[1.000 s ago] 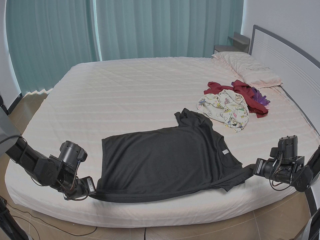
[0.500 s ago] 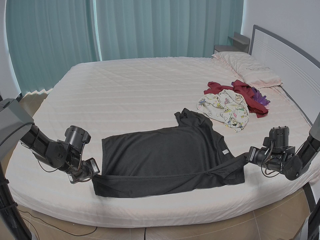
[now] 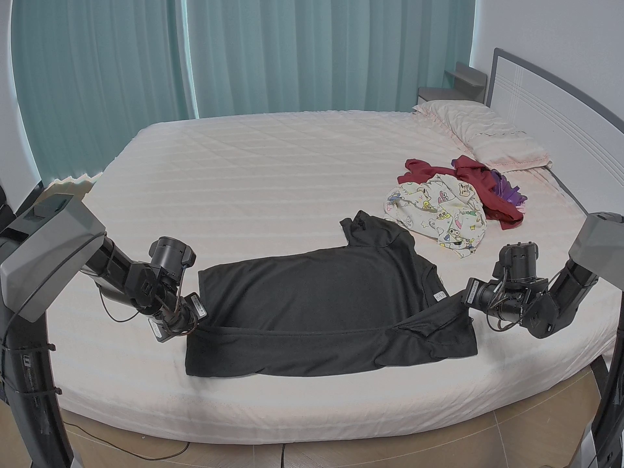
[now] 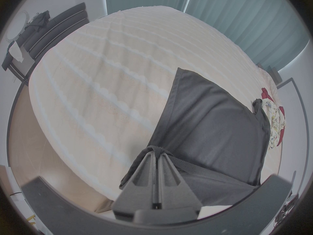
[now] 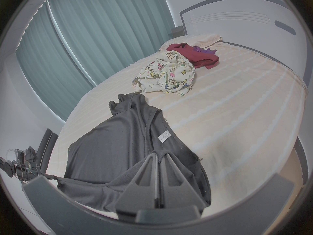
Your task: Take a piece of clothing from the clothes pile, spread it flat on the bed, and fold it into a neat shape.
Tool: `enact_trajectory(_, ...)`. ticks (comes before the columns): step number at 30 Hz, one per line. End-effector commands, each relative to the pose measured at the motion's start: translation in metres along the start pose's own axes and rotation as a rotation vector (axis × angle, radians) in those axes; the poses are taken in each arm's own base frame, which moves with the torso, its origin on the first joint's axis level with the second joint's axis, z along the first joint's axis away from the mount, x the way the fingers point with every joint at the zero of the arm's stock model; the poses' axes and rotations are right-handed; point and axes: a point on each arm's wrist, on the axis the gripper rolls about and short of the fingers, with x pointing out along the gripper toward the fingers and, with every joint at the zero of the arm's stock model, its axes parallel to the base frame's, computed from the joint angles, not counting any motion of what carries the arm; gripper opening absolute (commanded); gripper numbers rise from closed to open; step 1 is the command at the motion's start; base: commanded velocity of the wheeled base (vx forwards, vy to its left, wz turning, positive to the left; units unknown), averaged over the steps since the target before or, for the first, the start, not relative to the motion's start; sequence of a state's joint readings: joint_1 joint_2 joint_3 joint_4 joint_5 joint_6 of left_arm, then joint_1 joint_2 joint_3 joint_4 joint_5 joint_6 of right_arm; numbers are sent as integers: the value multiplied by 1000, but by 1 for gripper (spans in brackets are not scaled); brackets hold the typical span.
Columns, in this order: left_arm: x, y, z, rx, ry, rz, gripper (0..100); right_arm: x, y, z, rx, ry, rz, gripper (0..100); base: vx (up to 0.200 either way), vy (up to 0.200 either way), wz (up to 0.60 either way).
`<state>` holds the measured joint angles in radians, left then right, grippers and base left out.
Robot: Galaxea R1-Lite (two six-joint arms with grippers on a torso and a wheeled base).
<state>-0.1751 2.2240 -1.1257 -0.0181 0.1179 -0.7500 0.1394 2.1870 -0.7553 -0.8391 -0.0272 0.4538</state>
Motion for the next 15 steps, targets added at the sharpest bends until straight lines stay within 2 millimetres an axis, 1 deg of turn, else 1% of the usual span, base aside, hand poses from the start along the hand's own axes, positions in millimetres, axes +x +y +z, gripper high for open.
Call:
enact_trajectory(1, 24, 2, 1, -13, 19, 32, 0, 19, -2, -5, 0, 13, -8, 0, 0, 0, 0)
enact_trajectory(9, 31, 7, 10, -43, 8, 41, 0, 33, 0, -6, 2, 6, -4, 0, 0, 0, 0)
enact_trajectory(15, 37, 4, 12, -43, 5, 38, 0, 43, 3, -1, 7, -21, 6, 0, 0, 0, 0)
